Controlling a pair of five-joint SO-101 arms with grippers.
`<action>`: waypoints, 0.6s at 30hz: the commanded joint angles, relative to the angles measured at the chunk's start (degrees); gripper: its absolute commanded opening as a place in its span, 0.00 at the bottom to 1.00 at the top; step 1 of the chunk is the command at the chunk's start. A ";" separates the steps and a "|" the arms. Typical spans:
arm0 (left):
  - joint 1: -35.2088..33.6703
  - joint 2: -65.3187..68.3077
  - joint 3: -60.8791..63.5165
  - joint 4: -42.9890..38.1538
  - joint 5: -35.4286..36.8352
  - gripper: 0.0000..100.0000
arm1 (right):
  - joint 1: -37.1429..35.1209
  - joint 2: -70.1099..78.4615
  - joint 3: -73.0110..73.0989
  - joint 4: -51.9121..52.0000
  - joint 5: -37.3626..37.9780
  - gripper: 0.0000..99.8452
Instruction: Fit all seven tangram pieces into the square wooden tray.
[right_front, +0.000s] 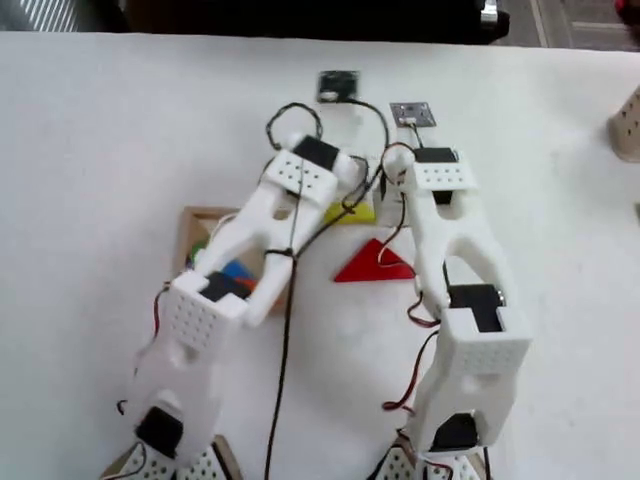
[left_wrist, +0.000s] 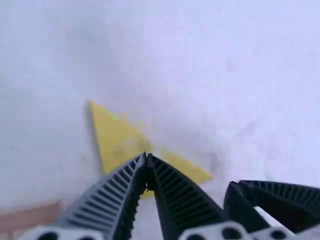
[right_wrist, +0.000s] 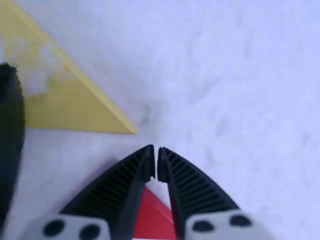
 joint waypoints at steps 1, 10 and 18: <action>1.63 -0.66 -2.90 -8.88 -6.86 0.02 | 0.75 -3.12 -2.02 0.48 0.70 0.02; 1.71 6.81 -1.41 -20.04 -8.18 0.02 | 1.45 -3.21 -2.02 0.40 0.70 0.02; 0.22 8.48 -1.23 -13.71 -11.34 0.02 | 1.54 -3.12 -2.02 0.22 0.70 0.02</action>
